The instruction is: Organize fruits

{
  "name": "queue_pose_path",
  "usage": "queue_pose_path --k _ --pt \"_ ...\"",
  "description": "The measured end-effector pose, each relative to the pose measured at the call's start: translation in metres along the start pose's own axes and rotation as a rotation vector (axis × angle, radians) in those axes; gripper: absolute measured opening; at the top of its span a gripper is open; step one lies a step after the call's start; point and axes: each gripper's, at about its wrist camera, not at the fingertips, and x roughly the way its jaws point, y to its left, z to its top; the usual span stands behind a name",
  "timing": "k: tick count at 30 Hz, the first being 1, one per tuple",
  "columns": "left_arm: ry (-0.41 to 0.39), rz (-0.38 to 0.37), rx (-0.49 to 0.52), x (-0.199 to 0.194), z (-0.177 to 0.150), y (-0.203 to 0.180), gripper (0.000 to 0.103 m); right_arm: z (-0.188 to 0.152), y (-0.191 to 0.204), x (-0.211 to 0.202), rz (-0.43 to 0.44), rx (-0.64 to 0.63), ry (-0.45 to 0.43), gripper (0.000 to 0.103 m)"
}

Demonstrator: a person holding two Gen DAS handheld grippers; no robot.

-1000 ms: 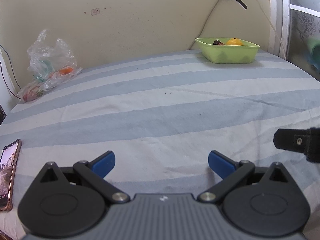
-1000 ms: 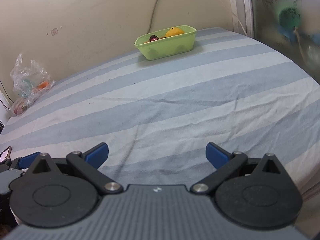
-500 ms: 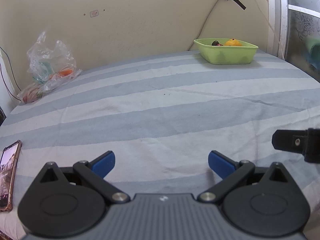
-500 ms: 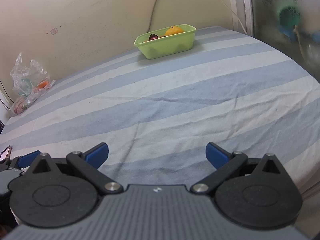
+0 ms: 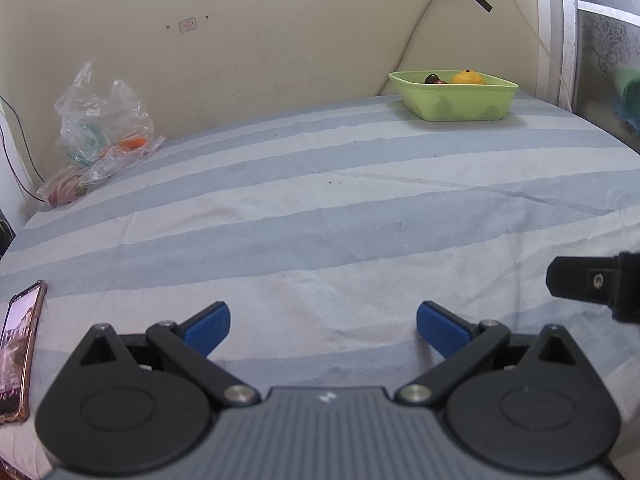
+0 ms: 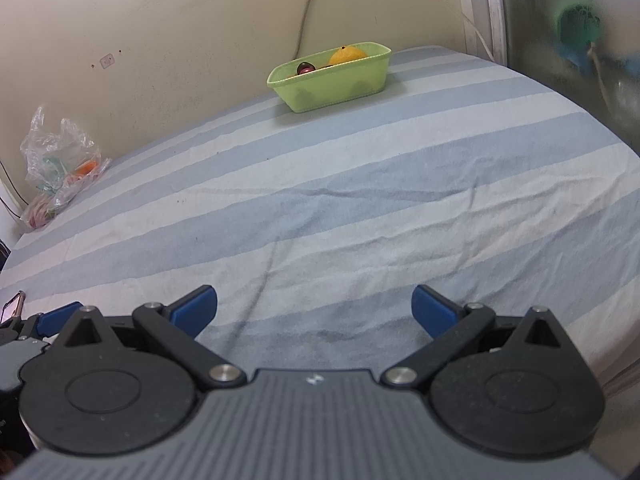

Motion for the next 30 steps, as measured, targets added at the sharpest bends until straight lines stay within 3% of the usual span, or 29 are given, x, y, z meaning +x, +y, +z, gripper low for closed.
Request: queue_pose_path --k 20,30 --pt "0.016 0.000 0.009 0.001 0.000 -0.001 0.103 0.000 -0.003 0.001 0.007 0.005 -0.002 0.103" --pt "0.013 -0.044 0.005 -0.006 0.001 -0.004 0.103 -0.001 -0.001 -0.011 -0.024 -0.005 -0.088 0.103"
